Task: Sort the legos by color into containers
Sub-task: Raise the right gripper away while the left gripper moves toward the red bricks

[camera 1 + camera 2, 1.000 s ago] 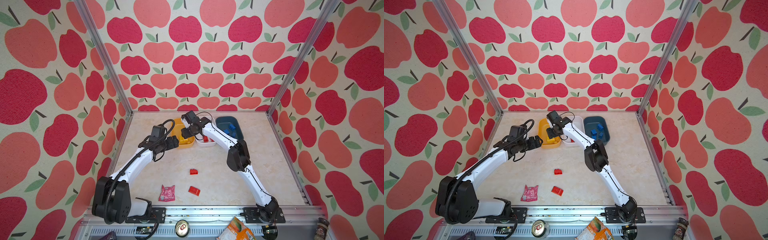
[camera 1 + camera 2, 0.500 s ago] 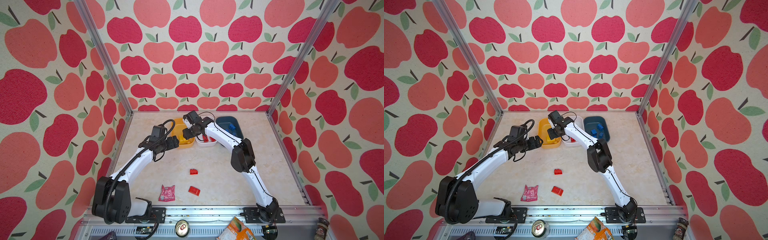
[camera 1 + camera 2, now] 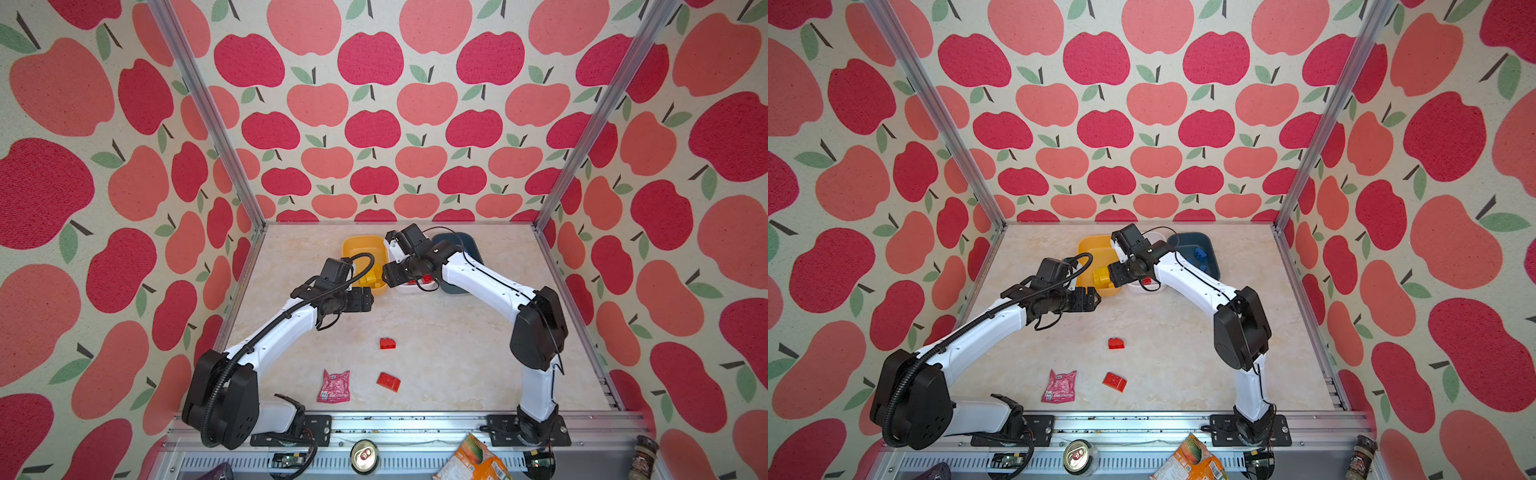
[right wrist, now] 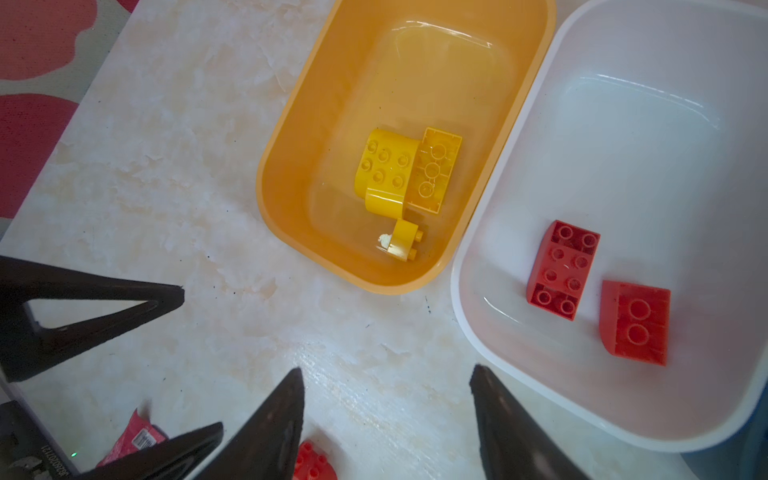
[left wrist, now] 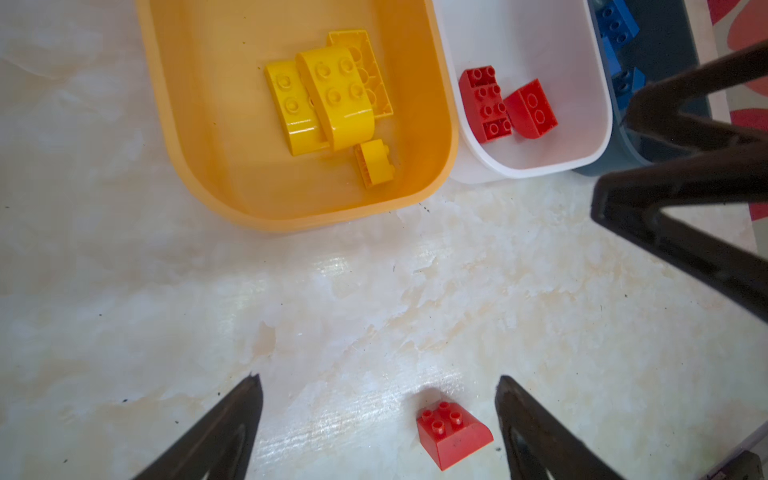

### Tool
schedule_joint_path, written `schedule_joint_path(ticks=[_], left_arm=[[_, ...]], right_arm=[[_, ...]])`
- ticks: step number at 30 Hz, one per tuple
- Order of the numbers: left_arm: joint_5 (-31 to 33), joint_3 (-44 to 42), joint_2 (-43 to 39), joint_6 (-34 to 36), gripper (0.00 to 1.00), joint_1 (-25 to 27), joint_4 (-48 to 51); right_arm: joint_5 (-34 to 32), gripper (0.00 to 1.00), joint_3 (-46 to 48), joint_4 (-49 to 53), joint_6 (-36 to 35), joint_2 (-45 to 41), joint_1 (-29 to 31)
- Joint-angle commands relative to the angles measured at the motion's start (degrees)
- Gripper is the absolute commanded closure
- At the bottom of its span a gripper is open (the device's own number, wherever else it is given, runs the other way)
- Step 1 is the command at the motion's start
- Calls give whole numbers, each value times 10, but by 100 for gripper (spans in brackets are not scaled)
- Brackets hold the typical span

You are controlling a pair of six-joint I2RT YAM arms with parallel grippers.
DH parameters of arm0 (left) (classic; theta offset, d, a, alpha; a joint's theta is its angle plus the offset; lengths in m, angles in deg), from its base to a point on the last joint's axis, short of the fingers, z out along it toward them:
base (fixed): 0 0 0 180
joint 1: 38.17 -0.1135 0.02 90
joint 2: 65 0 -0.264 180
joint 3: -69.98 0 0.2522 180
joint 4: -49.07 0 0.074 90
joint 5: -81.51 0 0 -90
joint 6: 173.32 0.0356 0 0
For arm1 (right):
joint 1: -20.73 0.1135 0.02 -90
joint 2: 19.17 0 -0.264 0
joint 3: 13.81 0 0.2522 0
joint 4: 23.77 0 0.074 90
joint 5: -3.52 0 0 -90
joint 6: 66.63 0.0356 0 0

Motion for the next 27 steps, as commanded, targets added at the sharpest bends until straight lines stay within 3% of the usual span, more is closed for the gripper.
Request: schedule_joint_path(ticks=[1, 9, 16, 27], left_arm=[[-14, -4, -7, 67, 12, 24, 41], [-15, 20, 31, 165, 18, 91, 72], [-31, 32, 63, 254, 25, 116, 83], [-49, 60, 138, 358, 34, 174, 134]], right_arm=[[7, 33, 61, 0, 18, -60, -14], [10, 32, 209, -2, 42, -188, -38], [8, 30, 311, 18, 60, -300, -69], [21, 28, 379, 53, 66, -401, -114]])
